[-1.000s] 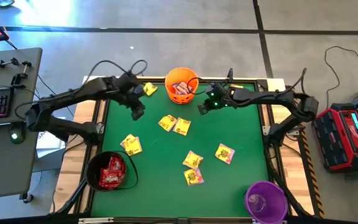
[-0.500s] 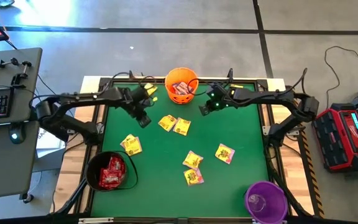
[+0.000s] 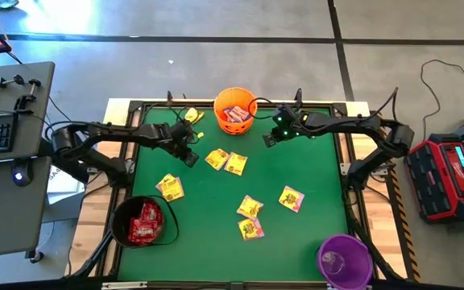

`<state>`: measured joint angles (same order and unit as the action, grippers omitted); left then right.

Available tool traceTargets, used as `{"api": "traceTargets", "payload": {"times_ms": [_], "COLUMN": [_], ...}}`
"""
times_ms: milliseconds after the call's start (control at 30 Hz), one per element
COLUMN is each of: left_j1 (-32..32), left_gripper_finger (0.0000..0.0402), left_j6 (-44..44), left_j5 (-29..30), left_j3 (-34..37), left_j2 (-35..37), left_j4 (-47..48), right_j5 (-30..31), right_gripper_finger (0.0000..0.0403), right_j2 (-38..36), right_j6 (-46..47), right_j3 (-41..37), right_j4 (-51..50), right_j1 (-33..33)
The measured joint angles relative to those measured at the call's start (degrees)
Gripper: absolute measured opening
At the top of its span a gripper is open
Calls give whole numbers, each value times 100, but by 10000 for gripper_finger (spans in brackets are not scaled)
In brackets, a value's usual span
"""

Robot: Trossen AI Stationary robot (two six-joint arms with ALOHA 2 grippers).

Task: Sort candy by brand, put in halloween buckets
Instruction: Put the yellow candy into the purple bucket

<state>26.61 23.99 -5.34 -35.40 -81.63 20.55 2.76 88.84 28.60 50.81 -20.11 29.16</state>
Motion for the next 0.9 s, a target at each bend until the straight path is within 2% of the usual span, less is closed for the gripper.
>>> {"api": "traceTargets", "payload": {"times_ms": [267, 433, 633, 767, 900], "left_j1": [10, 76, 256, 346, 350], "left_gripper_finger": [0, 0, 0, 0, 0], "left_j6": [323, 401, 160, 11, -295], "left_j5": [365, 518, 514, 639, 702], "left_j3": [-27, -26, -13, -79, -199], "left_j2": [-461, -498, -494, -322, 95], "left_j4": [-134, -193, -385, -415, -510], "right_j5": [-345, -376, 233, 423, 722], "right_gripper_finger": [0, 0, 8, 46, 113], "right_j2": [-29, -432, -1101, -1217, -1041], "right_j6": [-554, -787, -164, 586, 1242], "right_j3": [2, 9, 13, 13, 15], "right_j4": [-23, -97, -1000, -1437, -1410], "right_j1": [238, 403, 799, 1051, 1232]}}
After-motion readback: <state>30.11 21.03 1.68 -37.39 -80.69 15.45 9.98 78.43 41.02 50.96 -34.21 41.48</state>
